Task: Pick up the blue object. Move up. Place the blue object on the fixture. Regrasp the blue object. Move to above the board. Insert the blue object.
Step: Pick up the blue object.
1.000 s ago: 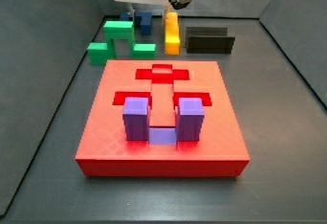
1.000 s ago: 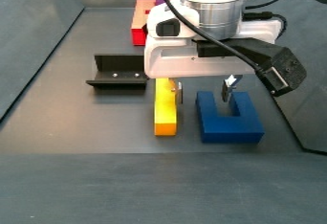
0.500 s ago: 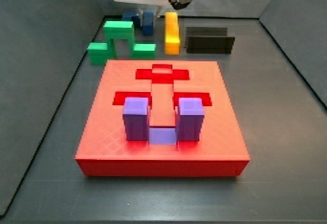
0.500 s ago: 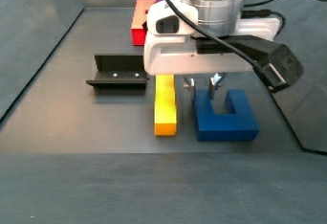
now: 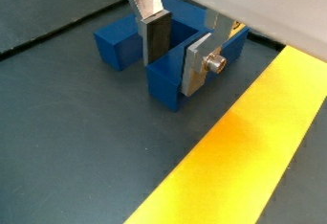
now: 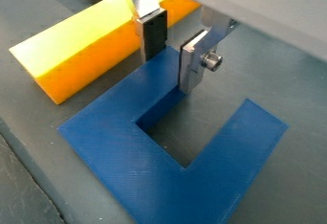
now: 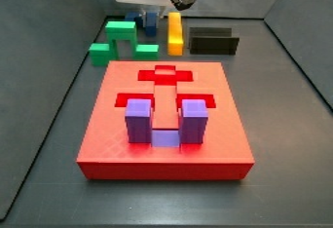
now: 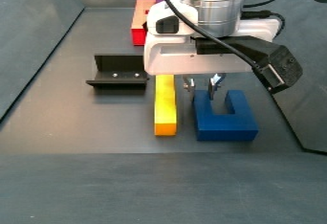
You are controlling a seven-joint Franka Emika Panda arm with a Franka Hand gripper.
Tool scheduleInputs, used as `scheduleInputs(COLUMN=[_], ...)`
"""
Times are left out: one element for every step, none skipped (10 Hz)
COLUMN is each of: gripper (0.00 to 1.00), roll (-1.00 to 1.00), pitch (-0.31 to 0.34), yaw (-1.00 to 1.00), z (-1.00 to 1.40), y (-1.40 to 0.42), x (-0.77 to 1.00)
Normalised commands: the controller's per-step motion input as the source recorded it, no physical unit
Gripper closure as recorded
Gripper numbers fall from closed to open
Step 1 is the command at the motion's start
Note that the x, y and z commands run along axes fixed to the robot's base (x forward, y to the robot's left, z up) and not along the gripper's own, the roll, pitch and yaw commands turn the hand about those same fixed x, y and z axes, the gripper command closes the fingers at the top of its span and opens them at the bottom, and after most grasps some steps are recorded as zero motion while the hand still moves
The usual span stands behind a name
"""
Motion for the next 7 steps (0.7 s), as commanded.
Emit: scheduleInputs(gripper=[1.00,1.00,1.00,1.00,1.00,1.00,1.00], roll=[0.00,0.00,0.00,0.00,0.00,0.00,0.00], pitch=[0.000,0.000,0.000,0.000,0.000,0.000,0.000], yaw=[0.00,0.00,0.00,0.00,0.00,0.00,0.00], z=[0.00,0.00,0.00,0.00,0.00,0.00,0.00], y=[0.00,0.00,0.00,0.00,0.00,0.00,0.00], x=[0.00,0.00,0.00,0.00,0.00,0.00,0.00])
